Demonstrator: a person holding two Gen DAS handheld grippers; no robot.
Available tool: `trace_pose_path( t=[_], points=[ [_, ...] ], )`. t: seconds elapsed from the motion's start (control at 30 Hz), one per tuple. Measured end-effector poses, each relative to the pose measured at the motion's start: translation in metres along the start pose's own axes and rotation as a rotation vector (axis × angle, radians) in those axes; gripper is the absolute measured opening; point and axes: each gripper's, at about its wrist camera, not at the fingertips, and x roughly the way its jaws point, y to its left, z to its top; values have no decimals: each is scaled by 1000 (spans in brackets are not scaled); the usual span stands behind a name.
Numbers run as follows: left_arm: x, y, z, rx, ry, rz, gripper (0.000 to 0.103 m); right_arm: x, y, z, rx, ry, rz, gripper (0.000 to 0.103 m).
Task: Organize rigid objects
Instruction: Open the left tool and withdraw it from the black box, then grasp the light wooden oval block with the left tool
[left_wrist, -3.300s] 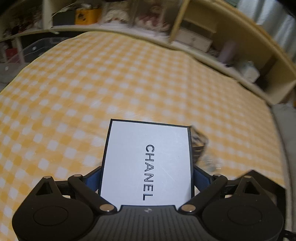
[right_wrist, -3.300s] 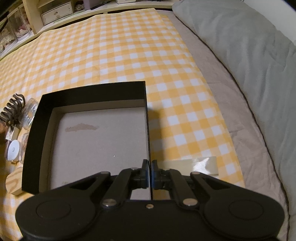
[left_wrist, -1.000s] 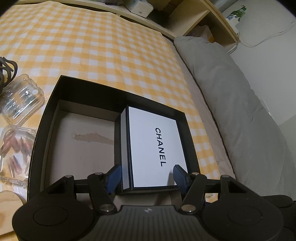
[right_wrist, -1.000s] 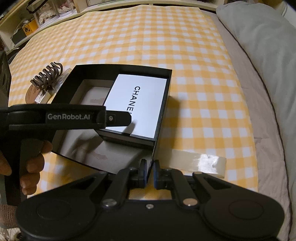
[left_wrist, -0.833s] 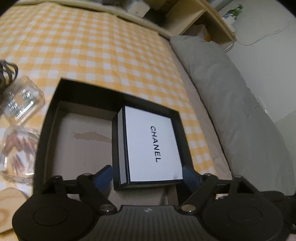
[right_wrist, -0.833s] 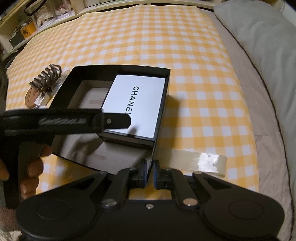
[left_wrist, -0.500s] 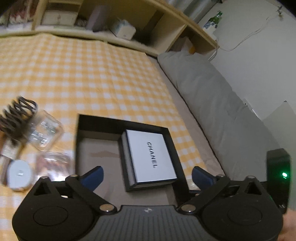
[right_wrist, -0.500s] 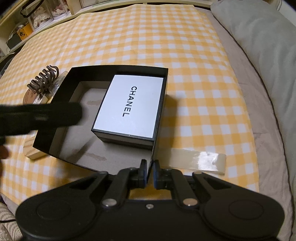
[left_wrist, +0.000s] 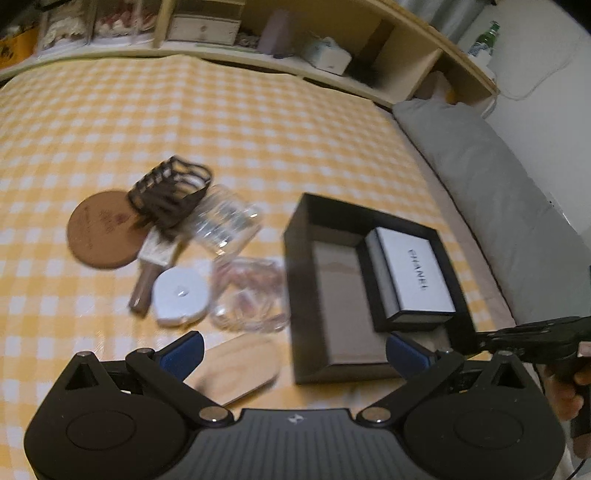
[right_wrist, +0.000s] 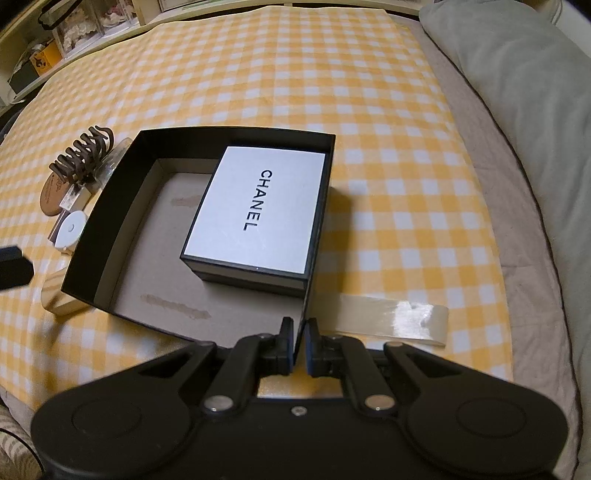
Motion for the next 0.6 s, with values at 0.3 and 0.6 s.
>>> trace_pose_path(
  t=[0.3,0.6],
  points=[
    [21,37,-21,115,76,58,101,1,0,1,-2,6,-6,7],
    [43,51,-34,302,132,152,101,1,0,1,-1,6,-5,7]
  ],
)
